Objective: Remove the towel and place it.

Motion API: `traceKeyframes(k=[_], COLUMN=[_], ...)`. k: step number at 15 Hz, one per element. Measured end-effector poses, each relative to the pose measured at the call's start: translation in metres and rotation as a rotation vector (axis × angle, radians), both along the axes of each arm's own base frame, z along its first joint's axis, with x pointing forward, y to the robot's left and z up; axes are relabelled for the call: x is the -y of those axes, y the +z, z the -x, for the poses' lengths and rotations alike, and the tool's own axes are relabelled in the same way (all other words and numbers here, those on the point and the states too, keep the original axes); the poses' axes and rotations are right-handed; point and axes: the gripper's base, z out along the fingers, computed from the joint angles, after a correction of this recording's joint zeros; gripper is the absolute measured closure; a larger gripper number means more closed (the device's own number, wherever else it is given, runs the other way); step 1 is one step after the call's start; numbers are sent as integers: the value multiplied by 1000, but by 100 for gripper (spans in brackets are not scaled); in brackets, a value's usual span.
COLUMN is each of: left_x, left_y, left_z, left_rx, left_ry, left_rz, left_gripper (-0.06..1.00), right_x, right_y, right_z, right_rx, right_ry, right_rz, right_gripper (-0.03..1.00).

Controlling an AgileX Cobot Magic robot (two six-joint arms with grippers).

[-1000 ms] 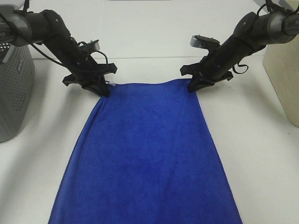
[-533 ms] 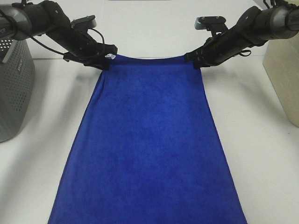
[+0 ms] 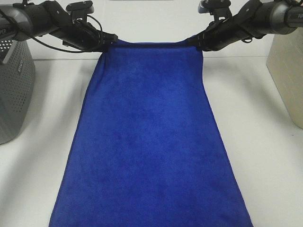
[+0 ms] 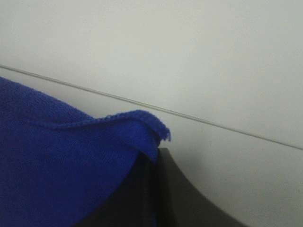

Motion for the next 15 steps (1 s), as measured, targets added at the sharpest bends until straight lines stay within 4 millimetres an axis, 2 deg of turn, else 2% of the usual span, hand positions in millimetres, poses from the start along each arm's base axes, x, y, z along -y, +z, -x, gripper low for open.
traceKeyframes(k=[2,6,11,15], left_x=[-1,1,-1,-2], left_y=[-1,-15,-30,-34], left_z=[-2,-3,-7,-8], left_rx=[29,30,57,66], left_ry=[6,11,30,35], left_rz=[-15,-24,-41,-46], left_gripper=[93,93,93,93], right_x=[0,0,0,0], right_y=[-12,-11,-41,-39], right_z=[-2,-5,-5,-7], right_rx=[-2,26,-20,-3], right_ry=[2,-6,-15,-38], right_rz=[12,18,17,-3], right_gripper=[95,95,95,95])
